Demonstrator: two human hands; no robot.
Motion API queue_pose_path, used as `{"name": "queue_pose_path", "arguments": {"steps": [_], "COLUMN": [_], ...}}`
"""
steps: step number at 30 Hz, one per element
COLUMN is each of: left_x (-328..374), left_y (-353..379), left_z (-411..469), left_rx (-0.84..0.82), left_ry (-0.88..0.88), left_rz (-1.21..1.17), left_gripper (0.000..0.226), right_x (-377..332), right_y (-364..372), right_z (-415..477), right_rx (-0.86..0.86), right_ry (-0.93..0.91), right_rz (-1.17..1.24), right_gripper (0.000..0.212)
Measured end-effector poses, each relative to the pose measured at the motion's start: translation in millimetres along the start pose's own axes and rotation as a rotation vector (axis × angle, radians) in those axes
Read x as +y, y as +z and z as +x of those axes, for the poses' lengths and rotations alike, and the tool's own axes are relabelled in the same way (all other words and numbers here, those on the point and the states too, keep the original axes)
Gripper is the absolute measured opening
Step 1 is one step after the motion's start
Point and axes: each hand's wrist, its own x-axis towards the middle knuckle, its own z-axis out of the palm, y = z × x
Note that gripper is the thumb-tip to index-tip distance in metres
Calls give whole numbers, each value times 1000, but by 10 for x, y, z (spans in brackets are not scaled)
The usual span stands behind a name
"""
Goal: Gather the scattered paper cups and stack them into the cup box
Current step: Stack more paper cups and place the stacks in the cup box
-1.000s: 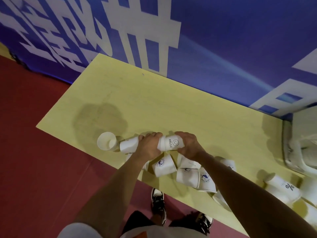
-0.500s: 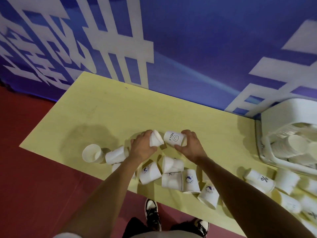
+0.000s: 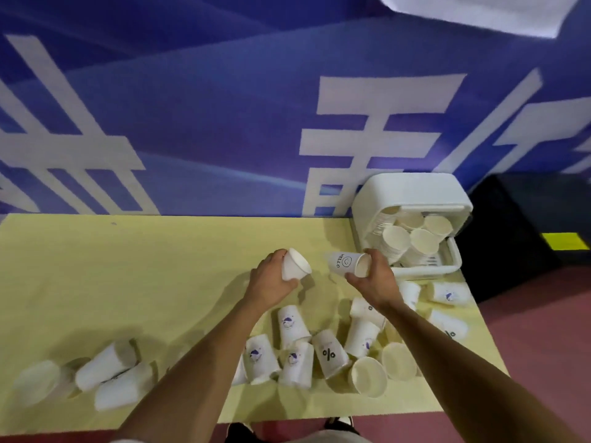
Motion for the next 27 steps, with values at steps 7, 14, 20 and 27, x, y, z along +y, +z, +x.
{"name": "queue_pose_path", "arguments": {"steps": [7,14,20,27], "left_x": [866,1476,1689,1584], "left_y": [533,1027,1358,1433], "left_z": [260,368,451,475], "left_rx": [-72,-124,-174,-156], "left_ry": [112,143,124,75], "left_rz": [-29,-48,-77,-113], "left_gripper": [66,69,74,72], "right_x": [714,1269,1457,1551], "right_y": [-789,-1397,-1549,-1408], "right_z": [29,137,539,928], "right_rx": [185,332,358,272], "right_ry": [113,138,75,6], "right_rz": [66,79,-14,-199], "right_gripper": [78,60,66,71]}}
